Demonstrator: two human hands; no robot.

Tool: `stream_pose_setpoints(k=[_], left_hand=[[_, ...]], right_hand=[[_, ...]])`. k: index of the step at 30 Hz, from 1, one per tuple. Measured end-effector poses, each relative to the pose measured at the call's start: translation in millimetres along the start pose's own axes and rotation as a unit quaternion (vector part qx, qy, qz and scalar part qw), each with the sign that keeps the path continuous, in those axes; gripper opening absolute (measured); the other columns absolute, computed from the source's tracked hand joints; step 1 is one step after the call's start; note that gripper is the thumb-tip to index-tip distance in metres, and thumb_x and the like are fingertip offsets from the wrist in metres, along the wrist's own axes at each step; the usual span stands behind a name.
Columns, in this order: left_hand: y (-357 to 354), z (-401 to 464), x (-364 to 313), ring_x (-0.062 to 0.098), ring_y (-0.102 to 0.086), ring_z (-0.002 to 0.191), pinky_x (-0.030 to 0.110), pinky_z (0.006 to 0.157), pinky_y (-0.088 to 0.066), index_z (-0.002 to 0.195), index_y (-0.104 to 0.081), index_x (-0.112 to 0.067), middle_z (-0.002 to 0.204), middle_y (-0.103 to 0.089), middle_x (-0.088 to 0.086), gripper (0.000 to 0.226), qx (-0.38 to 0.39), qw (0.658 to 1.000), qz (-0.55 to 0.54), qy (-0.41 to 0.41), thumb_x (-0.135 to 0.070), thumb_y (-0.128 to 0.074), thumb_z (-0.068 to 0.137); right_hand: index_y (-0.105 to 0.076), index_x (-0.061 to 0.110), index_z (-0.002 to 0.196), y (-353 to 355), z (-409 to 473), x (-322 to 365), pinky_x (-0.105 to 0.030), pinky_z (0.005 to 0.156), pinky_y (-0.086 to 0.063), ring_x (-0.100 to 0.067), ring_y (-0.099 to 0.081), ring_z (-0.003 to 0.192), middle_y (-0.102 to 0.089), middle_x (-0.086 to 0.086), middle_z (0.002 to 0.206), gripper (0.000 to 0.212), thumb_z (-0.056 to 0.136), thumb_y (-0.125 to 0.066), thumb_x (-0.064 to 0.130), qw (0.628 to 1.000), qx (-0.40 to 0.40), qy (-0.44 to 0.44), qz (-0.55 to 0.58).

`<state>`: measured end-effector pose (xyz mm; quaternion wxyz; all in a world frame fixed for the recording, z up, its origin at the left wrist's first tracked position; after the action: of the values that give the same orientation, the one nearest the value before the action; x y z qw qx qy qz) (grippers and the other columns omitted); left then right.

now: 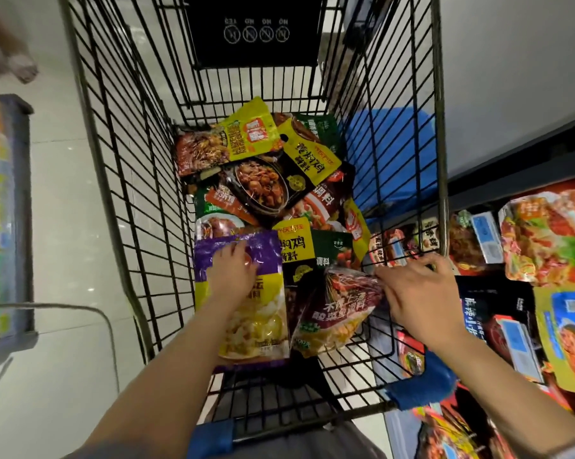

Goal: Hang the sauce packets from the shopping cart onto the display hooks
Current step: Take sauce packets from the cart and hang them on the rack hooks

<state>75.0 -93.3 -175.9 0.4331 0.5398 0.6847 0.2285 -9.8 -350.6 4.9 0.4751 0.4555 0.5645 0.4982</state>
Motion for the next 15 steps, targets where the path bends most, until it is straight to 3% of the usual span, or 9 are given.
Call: stream_pose_setpoints(k=[1, 3, 6, 8, 12, 15], left_hand=[[10.6, 15.0, -0.1, 0.033, -0.036, 0.128, 0.051, 0.094, -0.043, 0.143, -0.033, -0.017, 0.143, -0.037, 0.012, 0.058, -0.036, 0.999, -0.012, 0.003, -0.033, -0.054, 0.091], [17.8, 45.9, -0.6, 0.035, -0.032, 0.131, 0.051, 0.099, -0.04, 0.143, -0.032, -0.015, 0.144, -0.035, 0.015, 0.055, -0.018, 1.0, 0.001, -0.01, -0.028, -0.05, 0.093], [5.1, 74.4, 12.6, 0.036, -0.021, 0.139, 0.051, 0.11, -0.027, 0.148, -0.022, -0.02, 0.153, -0.02, 0.015, 0.062, 0.13, 0.988, 0.082, -0.002, -0.038, -0.048, 0.094], [-4.2, 72.2, 21.9, 0.036, -0.02, 0.14, 0.053, 0.111, -0.023, 0.149, -0.015, -0.025, 0.157, -0.011, 0.01, 0.067, 0.185, 0.975, 0.12, 0.006, -0.046, -0.046, 0.093], [5.6, 63.6, 19.9, 0.035, -0.039, 0.129, 0.047, 0.103, -0.035, 0.143, -0.028, -0.017, 0.149, -0.029, 0.013, 0.07, 0.082, 0.982, 0.168, -0.011, -0.049, -0.053, 0.087], [16.8, 61.4, 16.8, 0.031, -0.045, 0.125, 0.045, 0.102, -0.033, 0.137, -0.036, -0.018, 0.14, -0.044, 0.01, 0.064, 0.055, 0.979, 0.194, -0.01, -0.043, -0.061, 0.083]], right_hand=[[-0.072, 0.021, 0.088, -0.7, -0.4, 0.2, -0.034, 0.077, -0.031, -0.022, -0.06, 0.059, -0.067, 0.005, 0.065, 0.029, 0.064, -0.075, 0.006, 1.0, -0.001, 0.001, -0.005], [-0.072, 0.02, 0.089, -1.8, -0.1, 0.6, -0.034, 0.076, -0.031, -0.021, -0.062, 0.061, -0.068, 0.005, 0.067, 0.029, 0.063, -0.077, 0.007, 1.0, -0.006, 0.0, -0.012], [-0.071, 0.02, 0.09, -5.7, -1.0, -1.8, -0.035, 0.079, -0.032, -0.02, -0.062, 0.063, -0.068, 0.005, 0.069, 0.03, 0.063, -0.076, 0.008, 1.0, -0.003, -0.001, -0.004], [-0.071, 0.02, 0.091, -6.5, -2.2, -2.8, -0.035, 0.081, -0.033, -0.021, -0.061, 0.063, -0.067, 0.004, 0.068, 0.03, 0.064, -0.075, 0.008, 1.0, -0.004, -0.001, -0.008], [-0.071, 0.018, 0.093, -7.0, -3.2, -3.4, -0.035, 0.081, -0.032, -0.022, -0.06, 0.061, -0.066, 0.003, 0.066, 0.033, 0.062, -0.075, 0.007, 1.0, -0.001, -0.001, -0.008], [-0.071, 0.017, 0.092, -7.0, -2.0, -3.9, -0.035, 0.08, -0.032, -0.022, -0.06, 0.061, -0.065, 0.003, 0.065, 0.031, 0.063, -0.074, 0.005, 1.0, -0.003, -0.002, -0.008]])
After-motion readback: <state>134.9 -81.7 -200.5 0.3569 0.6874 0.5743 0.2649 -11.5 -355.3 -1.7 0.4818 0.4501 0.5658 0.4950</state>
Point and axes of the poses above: each hand's wrist, its own z-axis towards the middle knuckle, its own y-axis out of the back of the hand, x = y × z, the point moved 6 cm from there along z, towards the middle knuckle
